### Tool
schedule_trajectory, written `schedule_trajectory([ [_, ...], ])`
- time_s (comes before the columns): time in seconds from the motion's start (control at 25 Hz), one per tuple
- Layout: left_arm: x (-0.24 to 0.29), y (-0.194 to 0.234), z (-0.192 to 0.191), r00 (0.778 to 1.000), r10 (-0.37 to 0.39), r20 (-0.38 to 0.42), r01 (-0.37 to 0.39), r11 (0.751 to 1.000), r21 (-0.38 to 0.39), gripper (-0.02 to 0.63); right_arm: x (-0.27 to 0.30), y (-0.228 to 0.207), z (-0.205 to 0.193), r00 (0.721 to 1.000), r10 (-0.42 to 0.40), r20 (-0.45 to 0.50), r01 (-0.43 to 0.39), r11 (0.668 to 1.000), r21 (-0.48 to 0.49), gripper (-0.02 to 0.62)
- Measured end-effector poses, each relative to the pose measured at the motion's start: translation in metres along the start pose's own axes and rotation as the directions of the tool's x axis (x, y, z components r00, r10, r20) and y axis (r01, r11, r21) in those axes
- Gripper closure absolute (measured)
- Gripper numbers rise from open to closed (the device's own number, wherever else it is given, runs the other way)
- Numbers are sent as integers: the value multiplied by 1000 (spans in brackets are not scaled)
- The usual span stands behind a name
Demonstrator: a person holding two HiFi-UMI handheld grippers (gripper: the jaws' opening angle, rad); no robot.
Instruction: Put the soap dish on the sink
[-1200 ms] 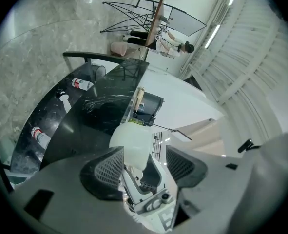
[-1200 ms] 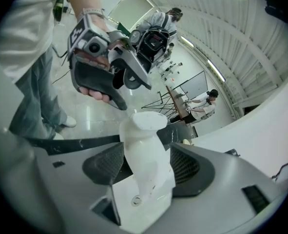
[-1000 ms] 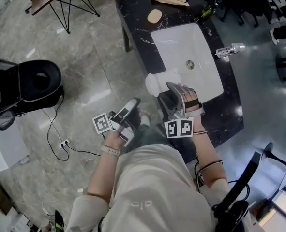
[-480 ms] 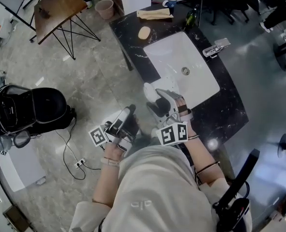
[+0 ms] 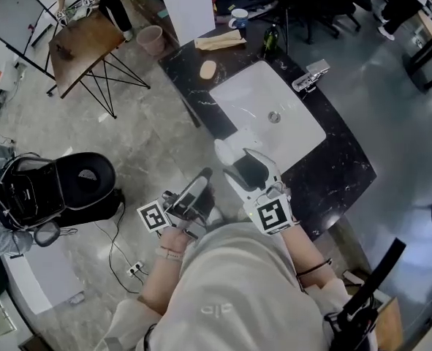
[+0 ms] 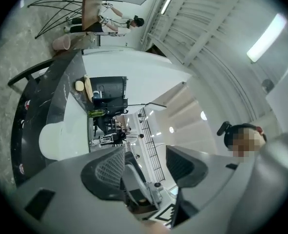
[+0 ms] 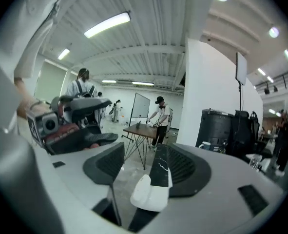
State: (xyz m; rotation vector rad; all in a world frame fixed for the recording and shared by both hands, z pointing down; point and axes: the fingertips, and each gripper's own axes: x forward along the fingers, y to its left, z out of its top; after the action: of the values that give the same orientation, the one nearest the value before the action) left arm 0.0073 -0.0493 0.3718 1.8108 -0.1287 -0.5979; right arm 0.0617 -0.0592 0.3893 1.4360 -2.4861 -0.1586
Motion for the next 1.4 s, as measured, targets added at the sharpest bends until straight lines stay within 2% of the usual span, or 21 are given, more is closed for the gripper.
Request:
schedule_trajectory([
  [0.08,4,-2,-1,1000,4,-31,-3,1000,27,337,-9,-5,9,998,-7,70,-4,988,155,313],
  [0.12,6,-4,-1,999,0,-41,1,999,33,337,-13,-8,12,995,-14,98,-9,972,235,314],
  [0.24,12,-10,-1,998,-10,-59,14,998,64,345,-27,-14,24,982,-34,183,-49,901,430,314],
  [0.32,16,-13,-1,997,1,-81,9,992,124,354,-34,-15,30,972,-32,234,-96,852,515,324],
  [0.36,18,-14,-1,996,5,-91,8,990,142,359,-37,-15,33,965,-32,261,-121,827,550,342],
  [0.44,18,-13,-4,995,-7,-96,19,993,120,381,-45,-17,36,948,-50,314,-164,768,619,379],
  [0.52,19,-13,-4,995,-32,-92,41,995,94,433,-53,-22,36,930,-84,358,-197,706,680,448],
  [0.6,20,-14,-2,994,-49,-94,59,993,102,491,-59,-27,34,916,-120,382,-211,666,715,515],
  [0.76,25,-17,-2,991,-61,-120,76,990,121,568,-66,-37,27,906,-169,387,-197,642,741,560],
  [0.92,31,-19,-2,989,-69,-132,85,989,118,578,-71,-49,25,891,-216,400,-211,583,785,569],
  [1.0,34,-20,-3,988,-72,-136,87,990,111,578,-72,-54,25,886,-229,403,-216,566,796,569],
  [1.4,45,-18,-10,983,-70,-170,89,991,103,578,-62,-58,20,901,-196,387,-218,569,793,572],
])
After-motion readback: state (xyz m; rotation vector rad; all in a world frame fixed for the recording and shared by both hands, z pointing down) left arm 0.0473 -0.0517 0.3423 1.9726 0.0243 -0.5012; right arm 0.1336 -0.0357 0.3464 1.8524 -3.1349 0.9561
